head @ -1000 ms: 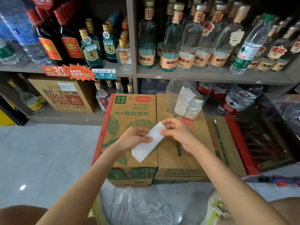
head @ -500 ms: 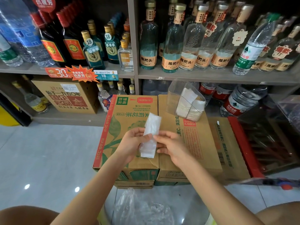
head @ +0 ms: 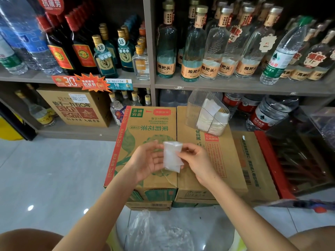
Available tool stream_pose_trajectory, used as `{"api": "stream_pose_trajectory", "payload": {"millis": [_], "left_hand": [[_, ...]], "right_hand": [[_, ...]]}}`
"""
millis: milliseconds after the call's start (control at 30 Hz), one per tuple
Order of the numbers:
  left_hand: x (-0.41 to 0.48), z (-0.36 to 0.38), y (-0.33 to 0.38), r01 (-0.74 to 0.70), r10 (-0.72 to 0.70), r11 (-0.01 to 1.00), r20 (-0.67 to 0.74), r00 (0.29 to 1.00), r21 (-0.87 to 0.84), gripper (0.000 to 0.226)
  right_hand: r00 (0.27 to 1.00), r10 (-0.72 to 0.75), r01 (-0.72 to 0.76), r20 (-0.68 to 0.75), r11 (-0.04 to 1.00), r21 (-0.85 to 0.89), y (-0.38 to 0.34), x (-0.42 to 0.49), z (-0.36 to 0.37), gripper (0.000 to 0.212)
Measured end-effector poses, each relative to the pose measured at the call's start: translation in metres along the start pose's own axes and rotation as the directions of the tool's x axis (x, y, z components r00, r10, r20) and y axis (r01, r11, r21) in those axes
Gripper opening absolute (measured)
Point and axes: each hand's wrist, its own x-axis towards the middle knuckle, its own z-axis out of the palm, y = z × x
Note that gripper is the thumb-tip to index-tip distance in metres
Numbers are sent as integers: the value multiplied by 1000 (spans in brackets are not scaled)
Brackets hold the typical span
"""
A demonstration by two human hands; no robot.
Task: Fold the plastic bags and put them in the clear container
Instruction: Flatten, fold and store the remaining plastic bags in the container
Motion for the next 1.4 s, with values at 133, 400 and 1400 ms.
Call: {"api": "stream_pose_trajectory", "payload": {"millis": [133,400,1400], "left_hand": [[-6,2,5,-23,18,993,48,999,116,29],[-5,6,4,-191,193,890,38,981,413,47],[38,2,-87,-461,183,-652,716,674,601,55]], "right_hand": [[997,-46,51,67,995,-81,-3,0,-6,26],[960,164,-205,227,964,170,-13,3,-22,20],[996,32,-85,-82,587,-805,25,29,-72,10]]}}
